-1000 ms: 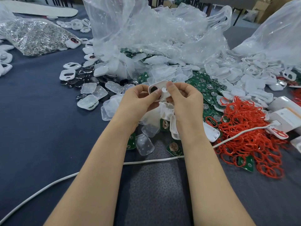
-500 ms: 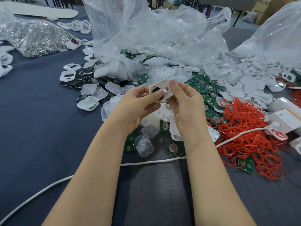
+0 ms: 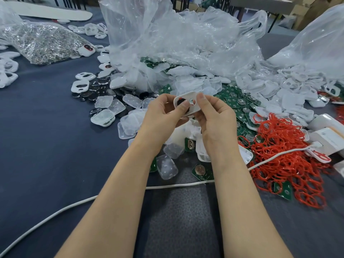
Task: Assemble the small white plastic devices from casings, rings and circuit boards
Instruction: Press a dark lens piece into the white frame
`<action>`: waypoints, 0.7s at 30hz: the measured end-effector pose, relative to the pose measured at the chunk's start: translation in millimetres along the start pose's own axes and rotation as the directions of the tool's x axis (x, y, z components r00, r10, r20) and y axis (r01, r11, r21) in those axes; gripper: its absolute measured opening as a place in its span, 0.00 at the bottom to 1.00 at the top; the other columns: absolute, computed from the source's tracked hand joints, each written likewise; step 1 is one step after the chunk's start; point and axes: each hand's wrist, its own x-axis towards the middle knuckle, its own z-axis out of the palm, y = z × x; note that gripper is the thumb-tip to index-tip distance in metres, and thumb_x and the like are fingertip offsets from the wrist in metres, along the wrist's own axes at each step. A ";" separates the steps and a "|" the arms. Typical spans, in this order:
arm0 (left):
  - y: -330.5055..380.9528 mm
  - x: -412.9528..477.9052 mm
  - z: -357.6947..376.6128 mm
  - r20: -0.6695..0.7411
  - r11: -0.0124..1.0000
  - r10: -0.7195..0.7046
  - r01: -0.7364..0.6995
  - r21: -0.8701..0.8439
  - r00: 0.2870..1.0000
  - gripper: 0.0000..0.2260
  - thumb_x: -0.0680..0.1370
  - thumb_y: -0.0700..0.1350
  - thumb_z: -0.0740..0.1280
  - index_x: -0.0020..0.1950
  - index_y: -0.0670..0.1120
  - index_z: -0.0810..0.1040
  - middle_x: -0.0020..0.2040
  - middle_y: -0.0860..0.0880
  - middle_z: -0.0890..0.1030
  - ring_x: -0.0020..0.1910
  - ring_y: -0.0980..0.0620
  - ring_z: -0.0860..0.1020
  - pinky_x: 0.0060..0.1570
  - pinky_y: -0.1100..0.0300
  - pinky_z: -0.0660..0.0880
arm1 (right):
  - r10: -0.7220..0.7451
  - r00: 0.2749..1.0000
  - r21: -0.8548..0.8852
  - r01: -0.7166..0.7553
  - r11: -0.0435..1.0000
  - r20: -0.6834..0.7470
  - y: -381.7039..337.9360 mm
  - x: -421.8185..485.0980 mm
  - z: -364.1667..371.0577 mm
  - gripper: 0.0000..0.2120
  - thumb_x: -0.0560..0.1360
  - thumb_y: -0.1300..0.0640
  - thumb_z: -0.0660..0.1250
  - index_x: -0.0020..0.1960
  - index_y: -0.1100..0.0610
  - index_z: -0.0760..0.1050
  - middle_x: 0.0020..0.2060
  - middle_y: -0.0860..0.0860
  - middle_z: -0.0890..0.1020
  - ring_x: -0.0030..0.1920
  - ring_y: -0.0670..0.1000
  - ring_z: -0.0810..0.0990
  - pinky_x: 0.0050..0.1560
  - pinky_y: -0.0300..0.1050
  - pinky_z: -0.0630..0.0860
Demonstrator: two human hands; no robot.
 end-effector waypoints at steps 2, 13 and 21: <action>0.8 -0.8 0.8 -0.008 1.000 0.023 -0.023 -0.006 1.000 0.02 0.78 0.39 0.68 0.48 0.43 0.76 0.41 0.46 0.83 0.42 0.53 0.83 0.43 0.64 0.80 | -0.008 1.000 -0.019 0.008 1.000 -0.001 0.3 0.1 0.2 0.05 0.75 0.61 0.68 0.41 0.59 0.77 0.31 0.48 0.82 0.32 0.47 0.79 0.35 0.37 0.77; -1.9 0.0 1.0 0.039 0.985 0.090 -0.095 0.143 0.995 0.04 0.78 0.38 0.68 0.48 0.47 0.79 0.41 0.44 0.84 0.39 0.52 0.83 0.42 0.64 0.80 | -0.086 0.996 -0.392 0.089 0.915 0.024 1.2 -2.9 -0.7 0.08 0.75 0.56 0.70 0.47 0.61 0.79 0.35 0.52 0.80 0.36 0.47 0.77 0.37 0.40 0.75; -4.8 -1.1 3.0 0.085 0.995 0.056 -0.063 0.081 0.995 0.10 0.76 0.39 0.70 0.57 0.43 0.76 0.47 0.44 0.84 0.45 0.52 0.83 0.51 0.59 0.80 | -0.104 0.993 -0.409 0.070 0.910 -0.061 3.8 -0.2 -0.7 0.10 0.76 0.55 0.69 0.48 0.64 0.78 0.44 0.66 0.82 0.40 0.56 0.80 0.42 0.50 0.78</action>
